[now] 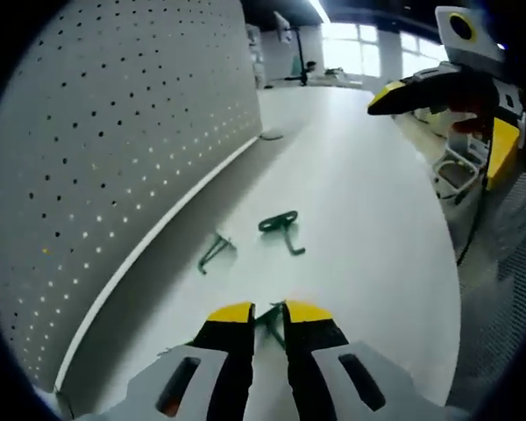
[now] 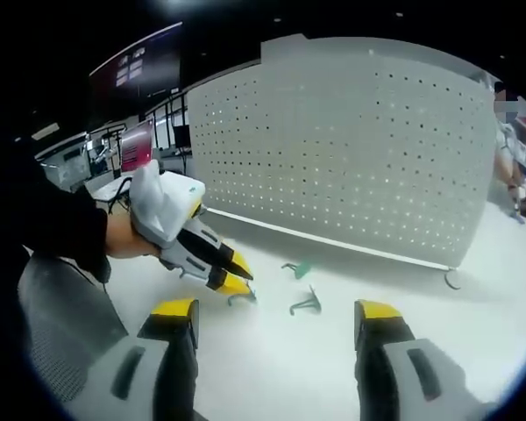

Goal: Insert the hook assembly into the mounting plate slot until the hook locks in place.

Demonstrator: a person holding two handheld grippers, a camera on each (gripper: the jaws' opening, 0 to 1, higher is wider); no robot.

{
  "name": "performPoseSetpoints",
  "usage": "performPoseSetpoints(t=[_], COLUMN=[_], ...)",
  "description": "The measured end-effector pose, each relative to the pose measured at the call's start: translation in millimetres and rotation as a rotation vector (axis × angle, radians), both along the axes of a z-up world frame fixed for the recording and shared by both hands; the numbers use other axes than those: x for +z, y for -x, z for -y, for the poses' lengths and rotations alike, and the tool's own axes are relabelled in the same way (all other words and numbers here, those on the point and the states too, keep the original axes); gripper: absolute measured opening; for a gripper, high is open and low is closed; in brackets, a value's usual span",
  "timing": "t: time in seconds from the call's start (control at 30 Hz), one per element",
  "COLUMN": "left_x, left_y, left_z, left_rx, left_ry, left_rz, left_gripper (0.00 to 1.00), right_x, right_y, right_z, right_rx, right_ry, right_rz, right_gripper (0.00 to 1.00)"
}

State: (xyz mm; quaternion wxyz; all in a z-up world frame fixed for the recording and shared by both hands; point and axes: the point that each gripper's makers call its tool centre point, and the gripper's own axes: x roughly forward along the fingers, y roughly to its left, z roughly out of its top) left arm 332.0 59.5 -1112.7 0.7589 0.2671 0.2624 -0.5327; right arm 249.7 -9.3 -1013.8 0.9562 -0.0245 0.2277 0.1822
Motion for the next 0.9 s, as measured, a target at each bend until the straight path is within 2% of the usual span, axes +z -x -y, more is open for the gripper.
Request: performPoseSetpoints(t=[0.37,0.63,0.9], left_x=[-6.0,-5.6,-2.3], left_y=[3.5,3.9,4.4], left_z=[-3.9,-7.6,-6.1], left_rx=[-0.01,0.011,0.009], left_ry=[-0.037,-0.035,-0.037], left_rz=[0.003,-0.005,0.015], left_gripper=[0.06,0.09,0.05], right_x=[0.5,0.8,0.7], right_y=[-0.5,-0.5,-0.8], right_z=[0.2,-0.2,-0.3], right_rx=[-0.003,-0.001,0.0], right_ry=[-0.004,-0.005,-0.006], right_rz=[0.001,0.001,0.002], right_gripper=[0.69,0.69,0.69])
